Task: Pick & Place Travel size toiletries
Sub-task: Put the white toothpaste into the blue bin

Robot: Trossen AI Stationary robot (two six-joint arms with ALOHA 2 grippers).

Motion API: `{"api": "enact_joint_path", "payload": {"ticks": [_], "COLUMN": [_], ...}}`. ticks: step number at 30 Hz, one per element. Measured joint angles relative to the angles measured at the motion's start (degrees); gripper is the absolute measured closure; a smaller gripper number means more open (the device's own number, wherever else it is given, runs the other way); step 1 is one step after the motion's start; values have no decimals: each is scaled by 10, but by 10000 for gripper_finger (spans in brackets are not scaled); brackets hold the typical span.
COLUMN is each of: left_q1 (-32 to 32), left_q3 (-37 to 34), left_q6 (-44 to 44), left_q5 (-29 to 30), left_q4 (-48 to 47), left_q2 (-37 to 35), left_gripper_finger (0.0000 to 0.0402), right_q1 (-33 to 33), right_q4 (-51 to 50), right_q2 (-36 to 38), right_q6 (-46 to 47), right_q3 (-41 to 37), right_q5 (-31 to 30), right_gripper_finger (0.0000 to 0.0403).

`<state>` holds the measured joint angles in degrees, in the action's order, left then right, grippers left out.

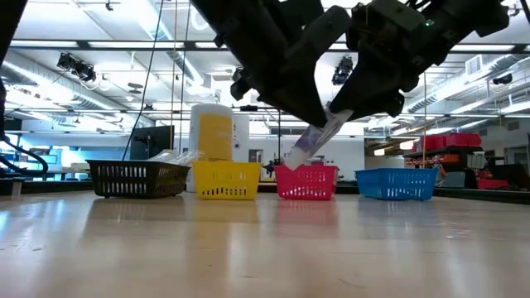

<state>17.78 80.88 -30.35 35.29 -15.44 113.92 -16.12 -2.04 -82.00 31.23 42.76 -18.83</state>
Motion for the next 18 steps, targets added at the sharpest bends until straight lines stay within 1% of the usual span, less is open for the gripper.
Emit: {"api": "enact_joint_path", "payload": {"ticks": [4,8,13,15,18], "left_q1": [0,0,0,0,0], "left_q3": [0,0,0,0,0], "left_q6": [8,17,19,18,18], "left_q5": [-3,6,5,5,0], "left_q4": [9,11,13,14,16], "left_q2": [0,0,0,0,0], "left_gripper_finger": [389,387,387,386,382], "right_q1": [2,2,2,2,2], "right_q4": [-2,-3,-4,-5,-6], "right_q2": [0,0,0,0,0], "right_q6": [-2,-4,-6,-6,-6], "right_q3": [0,0,0,0,0], "right_q5": [7,28,30,30,30], "right_gripper_finger": [253,291,346,360,368]}}
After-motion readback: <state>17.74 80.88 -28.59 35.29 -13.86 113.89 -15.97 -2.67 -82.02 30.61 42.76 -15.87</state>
